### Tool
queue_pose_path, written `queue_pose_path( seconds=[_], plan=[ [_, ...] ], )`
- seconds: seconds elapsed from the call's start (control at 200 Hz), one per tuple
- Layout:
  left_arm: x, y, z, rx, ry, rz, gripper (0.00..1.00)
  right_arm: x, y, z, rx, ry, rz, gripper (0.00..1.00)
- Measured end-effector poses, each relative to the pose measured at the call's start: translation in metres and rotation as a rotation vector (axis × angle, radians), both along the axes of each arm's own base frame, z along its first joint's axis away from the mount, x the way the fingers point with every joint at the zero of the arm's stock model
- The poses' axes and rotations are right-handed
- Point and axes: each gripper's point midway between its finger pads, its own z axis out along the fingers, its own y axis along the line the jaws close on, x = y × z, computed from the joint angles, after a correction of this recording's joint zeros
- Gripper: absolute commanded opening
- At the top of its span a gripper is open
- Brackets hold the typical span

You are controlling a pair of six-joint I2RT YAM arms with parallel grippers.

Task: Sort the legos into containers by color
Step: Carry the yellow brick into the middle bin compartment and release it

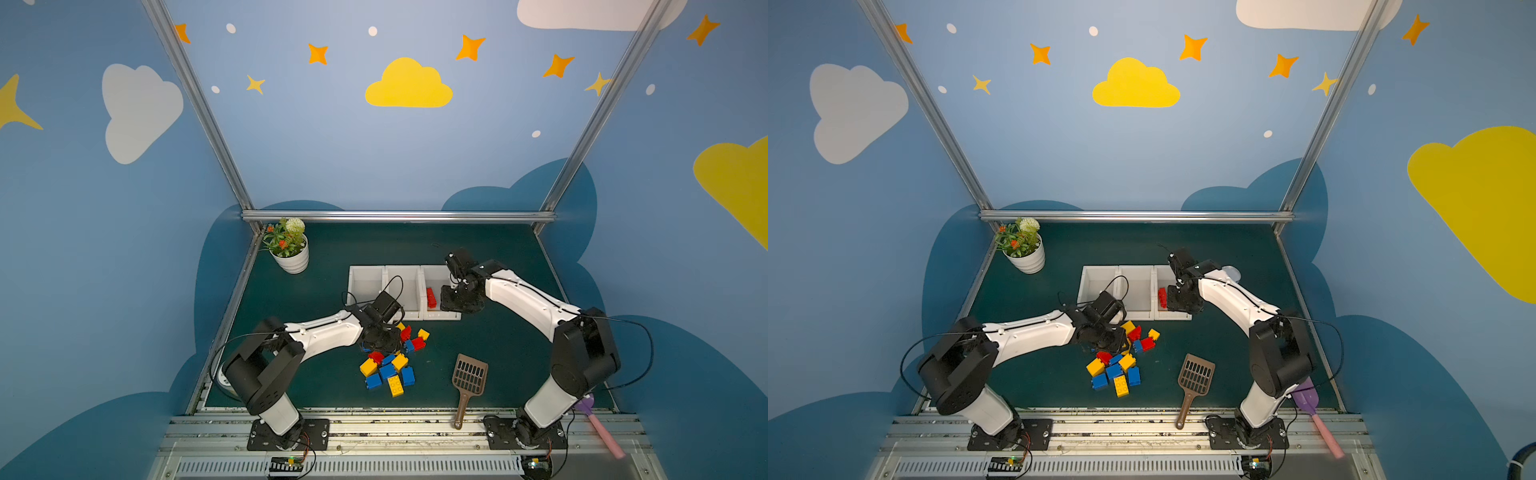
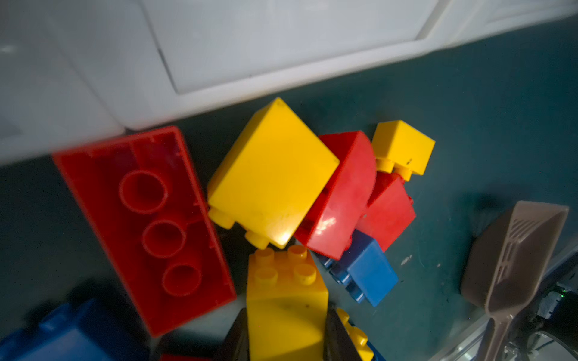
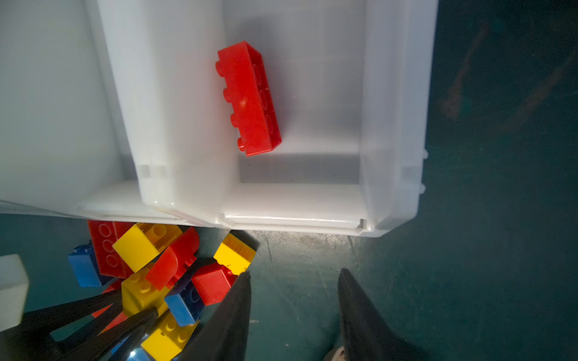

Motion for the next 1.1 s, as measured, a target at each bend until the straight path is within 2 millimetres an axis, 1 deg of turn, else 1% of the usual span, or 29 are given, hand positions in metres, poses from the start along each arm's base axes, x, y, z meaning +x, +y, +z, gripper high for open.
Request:
queue_pose_path(
  seconds=[0.07, 0.145, 0.275, 0.335, 0.411, 0.476, 0.531, 0.606, 0.671, 0.721, 0.786, 0.876, 0.991, 1.101],
  plan=[
    [0.001, -0.001, 0.004, 0.001, -0.003, -0.004, 0.26, 0.0, 0.0, 0.002, 0.002, -0.004, 0.0, 0.46],
    [0.006, -0.005, 0.012, -0.009, -0.019, -0.011, 0.26, -0.001, 0.0, 0.003, 0.004, -0.008, 0.0, 0.46],
    [0.023, -0.019, 0.041, -0.052, -0.081, -0.029, 0.27, -0.001, -0.001, 0.006, 0.008, -0.015, 0.001, 0.46],
    [0.036, -0.024, 0.057, -0.08, -0.122, -0.031, 0.27, -0.001, -0.001, 0.008, 0.009, -0.019, 0.003, 0.46],
    [0.054, -0.027, 0.075, -0.11, -0.172, -0.02, 0.27, -0.001, -0.001, 0.01, 0.013, -0.026, 0.003, 0.46],
    [0.072, -0.025, 0.088, -0.13, -0.208, 0.002, 0.27, -0.001, -0.001, 0.012, 0.015, -0.03, 0.003, 0.46],
    [0.09, -0.024, 0.095, -0.142, -0.234, 0.024, 0.27, -0.001, -0.001, 0.012, 0.017, -0.032, 0.002, 0.46],
    [0.112, -0.023, 0.096, -0.145, -0.252, 0.046, 0.29, -0.001, -0.001, 0.014, 0.018, -0.034, 0.002, 0.46],
    [0.132, -0.024, 0.09, -0.137, -0.256, 0.058, 0.31, -0.001, -0.001, 0.015, 0.02, -0.037, 0.002, 0.46],
    [0.142, -0.025, 0.083, -0.126, -0.251, 0.06, 0.33, -0.002, -0.002, 0.015, 0.02, -0.037, 0.002, 0.46],
    [0.15, -0.028, 0.074, -0.112, -0.242, 0.053, 0.36, -0.003, -0.002, 0.015, 0.02, -0.037, 0.002, 0.46],
    [0.153, -0.03, 0.066, -0.102, -0.229, 0.043, 0.44, -0.004, -0.003, 0.015, 0.015, -0.031, 0.003, 0.47],
    [0.151, -0.03, 0.067, -0.102, -0.227, 0.034, 0.51, -0.005, -0.004, 0.014, 0.012, -0.026, 0.002, 0.48],
    [0.14, -0.023, 0.069, -0.102, -0.222, 0.033, 0.56, -0.006, -0.004, 0.014, 0.012, -0.025, 0.002, 0.48]
  ],
)
